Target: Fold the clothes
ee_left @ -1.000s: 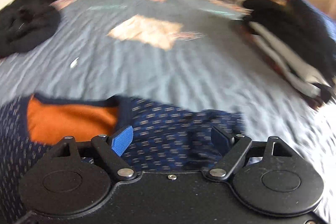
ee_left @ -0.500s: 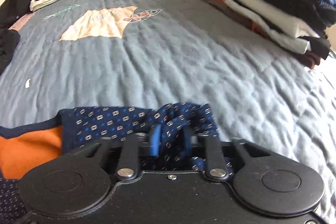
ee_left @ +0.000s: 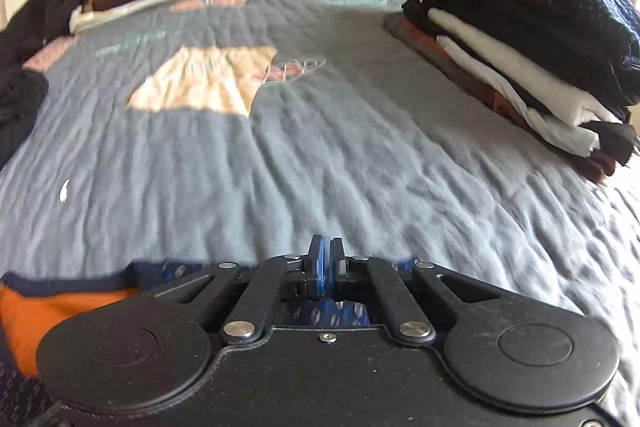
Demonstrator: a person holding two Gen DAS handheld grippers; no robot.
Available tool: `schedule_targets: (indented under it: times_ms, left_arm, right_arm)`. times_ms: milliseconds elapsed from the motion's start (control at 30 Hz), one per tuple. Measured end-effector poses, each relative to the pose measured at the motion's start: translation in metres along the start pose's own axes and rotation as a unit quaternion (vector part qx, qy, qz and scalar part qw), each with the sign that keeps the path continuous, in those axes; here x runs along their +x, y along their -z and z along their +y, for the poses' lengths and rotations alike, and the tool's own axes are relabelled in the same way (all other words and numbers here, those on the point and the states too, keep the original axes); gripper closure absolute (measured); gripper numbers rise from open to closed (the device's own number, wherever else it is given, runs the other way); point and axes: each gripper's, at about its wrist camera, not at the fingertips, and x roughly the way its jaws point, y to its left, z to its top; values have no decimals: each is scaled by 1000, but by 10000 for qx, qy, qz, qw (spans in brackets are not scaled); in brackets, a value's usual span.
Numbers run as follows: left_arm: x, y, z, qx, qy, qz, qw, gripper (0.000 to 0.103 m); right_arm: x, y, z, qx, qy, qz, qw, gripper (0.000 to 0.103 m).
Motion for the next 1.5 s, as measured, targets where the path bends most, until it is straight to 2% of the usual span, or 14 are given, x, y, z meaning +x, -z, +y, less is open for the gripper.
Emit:
schedule_targets:
  times_ms: [167,233,300,533,567,667,933,1067,1133,1233,1300,1367,1433,1500]
  left_arm:
    - [-40,46,16,-646,1031,392,9918,98]
    - [-41,65,21,-883,1312,606,9856,90]
    - [-32,78,27,-997,1243,704,9847,68]
    - [-49,95,82,-1407,1362,628,9786,68]
    - [-56,98,92,-1453,1318,602,9787,67]
    - [-75,111,122,-1548,969,532,9818,42]
    - [-118,147,216,-2274,473,280,9723,42]
    - [-144,154,245,-2392,-221,292,9703,38]
    - [-160,156,244,-2203,-437,254,9741,38]
    - [-190,159,205,-1180,-1246,-58,9852,32]
    - [-208,165,174,-651,-1835,-278,9805,18]
    - [-224,175,159,-361,-2009,-627,9769,12]
    - [-230,187,166,-647,-2118,-779,9721,12]
    - [-229,199,187,-1367,-1940,-783,9683,21]
  right_arm:
    - [0,-1,-3,74,7,-17,10000,2]
    - [-1,-1,-1,68,-4,-27,10000,2]
    - [-1,-1,3,13,-19,-38,10000,2]
    - [2,0,6,-102,-28,0,9999,2]
    - [3,0,5,-78,-10,23,10000,2]
    - [4,2,4,-38,24,51,10000,2]
    - [3,2,9,-154,2,17,9999,2]
    - [6,3,11,-166,14,50,9998,2]
    - [6,4,12,-191,8,63,9998,2]
    - [9,7,17,-277,27,107,9996,2]
    - [13,10,22,-359,39,159,9992,2]
    - [17,14,27,-438,44,222,9988,2]
    - [24,21,35,-578,69,314,9978,2]
    - [30,30,44,-768,127,411,9961,2]
